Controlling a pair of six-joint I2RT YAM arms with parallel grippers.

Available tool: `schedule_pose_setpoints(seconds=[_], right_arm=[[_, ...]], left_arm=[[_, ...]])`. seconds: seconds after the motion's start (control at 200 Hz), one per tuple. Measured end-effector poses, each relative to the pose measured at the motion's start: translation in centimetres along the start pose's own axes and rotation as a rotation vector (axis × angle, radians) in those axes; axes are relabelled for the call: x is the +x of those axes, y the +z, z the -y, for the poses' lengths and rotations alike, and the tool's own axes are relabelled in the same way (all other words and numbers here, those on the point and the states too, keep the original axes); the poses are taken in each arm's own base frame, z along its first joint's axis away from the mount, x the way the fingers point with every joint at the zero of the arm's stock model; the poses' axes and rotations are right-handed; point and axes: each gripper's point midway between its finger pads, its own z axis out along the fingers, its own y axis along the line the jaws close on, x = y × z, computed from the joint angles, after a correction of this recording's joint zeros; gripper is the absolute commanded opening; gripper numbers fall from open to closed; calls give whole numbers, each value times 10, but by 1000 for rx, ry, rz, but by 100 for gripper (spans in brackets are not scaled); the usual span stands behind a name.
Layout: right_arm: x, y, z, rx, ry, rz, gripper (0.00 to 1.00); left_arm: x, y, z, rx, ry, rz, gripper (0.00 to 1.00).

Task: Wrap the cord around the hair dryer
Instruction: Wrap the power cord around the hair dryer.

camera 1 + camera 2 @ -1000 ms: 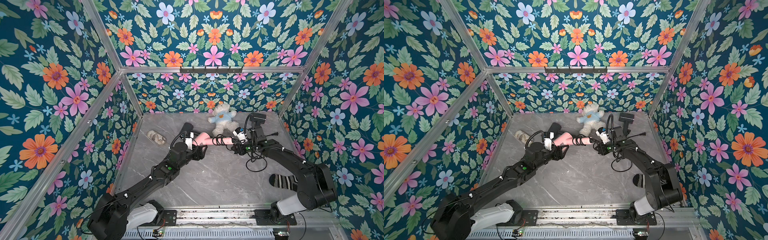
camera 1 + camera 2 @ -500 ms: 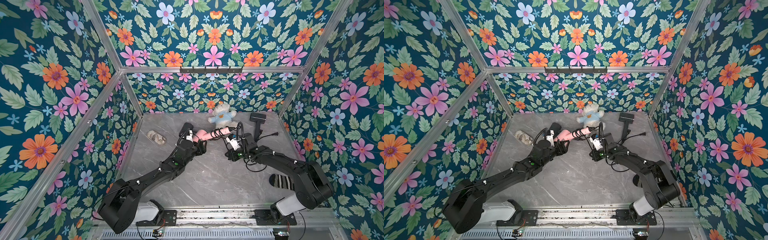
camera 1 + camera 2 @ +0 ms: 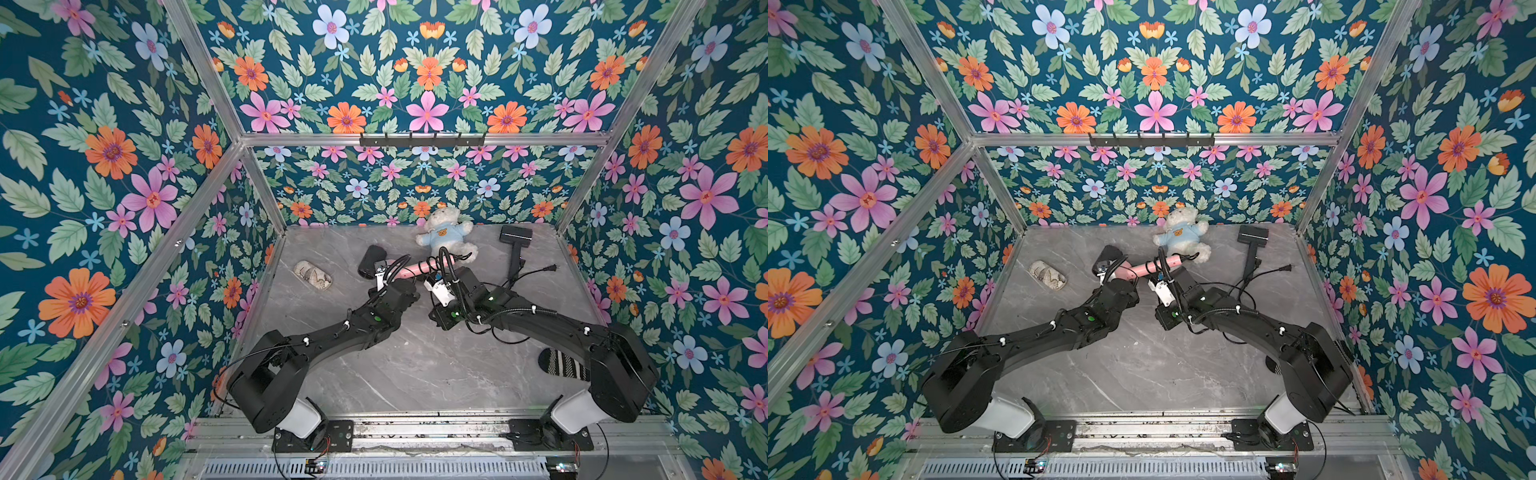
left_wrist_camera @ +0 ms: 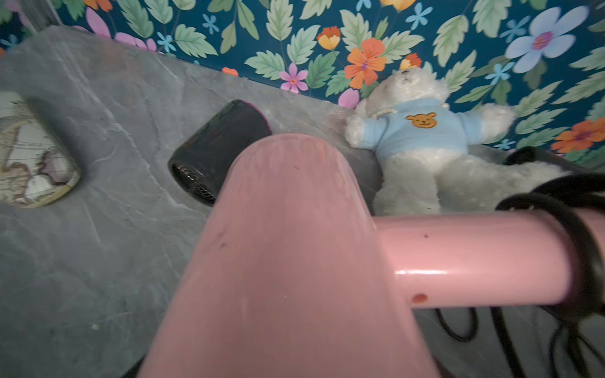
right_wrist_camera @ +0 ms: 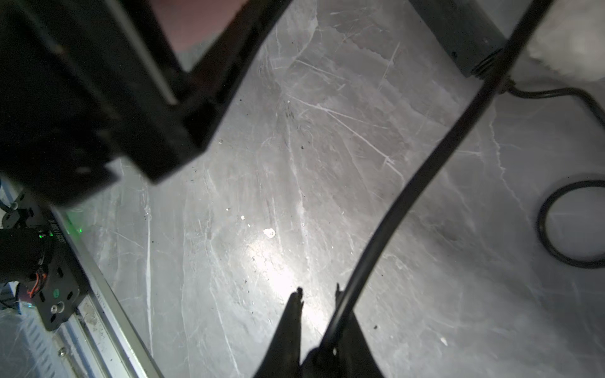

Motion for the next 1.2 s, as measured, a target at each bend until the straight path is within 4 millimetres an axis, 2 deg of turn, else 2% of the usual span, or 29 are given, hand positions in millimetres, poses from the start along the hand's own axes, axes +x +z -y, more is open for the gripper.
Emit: schedule_pose_setpoints(seconds=[0.27, 0.385, 0.53, 0.67, 0.84, 0.96, 1.08, 1.2], right_arm=[[-23, -33, -7, 34, -45, 1, 0], [-38, -43, -5, 60, -94, -7, 0], [-52, -55, 8, 86, -121, -28, 0], [-62, -58, 9, 70, -143, -45, 0], [-68, -54, 16, 18, -134, -65, 0], [-62, -51, 24, -17, -137, -88, 0], [-51, -57, 31, -63, -180, -79, 0], [-40, -73, 38, -144, -185, -35, 0]], left_arm=[[18, 5, -10, -110, 179, 4, 0], [26, 3, -4, -100, 273, -3, 0], [36, -3, 0, -68, 386, -19, 0], [42, -7, 4, -19, 443, -38, 0], [59, -19, 15, 149, 487, -88, 0], [74, -38, 23, 313, 502, -136, 0], [78, -59, 29, 478, 468, -149, 0], [75, -76, 22, 610, 384, -137, 0]])
